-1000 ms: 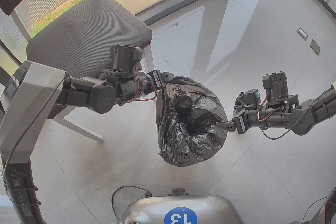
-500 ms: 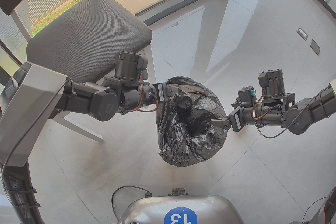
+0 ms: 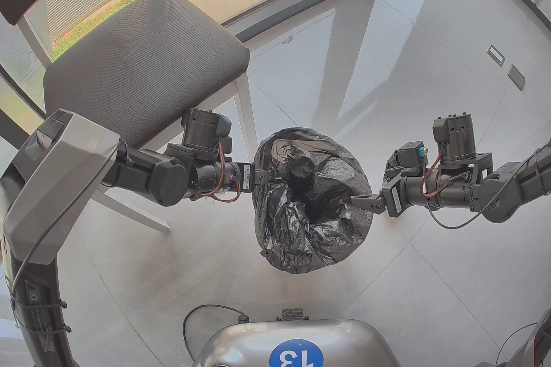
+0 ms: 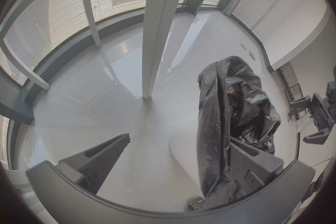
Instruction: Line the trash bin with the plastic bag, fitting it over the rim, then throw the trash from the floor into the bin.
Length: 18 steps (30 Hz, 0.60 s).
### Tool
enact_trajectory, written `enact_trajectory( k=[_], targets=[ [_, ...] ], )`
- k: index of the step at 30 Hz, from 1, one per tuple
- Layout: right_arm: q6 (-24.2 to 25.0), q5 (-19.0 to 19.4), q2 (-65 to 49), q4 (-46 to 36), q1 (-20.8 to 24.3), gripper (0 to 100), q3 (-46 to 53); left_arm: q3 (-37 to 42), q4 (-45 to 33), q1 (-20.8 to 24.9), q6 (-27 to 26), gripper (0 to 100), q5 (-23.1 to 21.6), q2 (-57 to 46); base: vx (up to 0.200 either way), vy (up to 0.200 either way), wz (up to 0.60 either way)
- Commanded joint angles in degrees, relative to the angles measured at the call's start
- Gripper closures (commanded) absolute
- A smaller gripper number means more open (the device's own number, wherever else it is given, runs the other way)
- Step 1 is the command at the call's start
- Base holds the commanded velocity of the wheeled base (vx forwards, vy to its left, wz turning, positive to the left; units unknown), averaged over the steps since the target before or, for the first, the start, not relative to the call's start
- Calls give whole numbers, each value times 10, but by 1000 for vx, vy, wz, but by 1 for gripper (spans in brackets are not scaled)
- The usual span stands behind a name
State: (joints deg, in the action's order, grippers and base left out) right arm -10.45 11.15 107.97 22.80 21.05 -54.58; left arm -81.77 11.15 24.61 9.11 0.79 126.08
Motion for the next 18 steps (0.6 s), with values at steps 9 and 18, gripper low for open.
enact_trajectory(
  k=[9, 18],
  targets=[
    [0, 0, -10, 0, 3, 0, 7, -40, -18, -22, 1, 0, 10, 46, 0, 0, 0],
    [-3, 0, -23, 1, 6, 0, 30, -61, -18, 1, 44, 0, 15, 29, 0, 0, 0]
  ],
)
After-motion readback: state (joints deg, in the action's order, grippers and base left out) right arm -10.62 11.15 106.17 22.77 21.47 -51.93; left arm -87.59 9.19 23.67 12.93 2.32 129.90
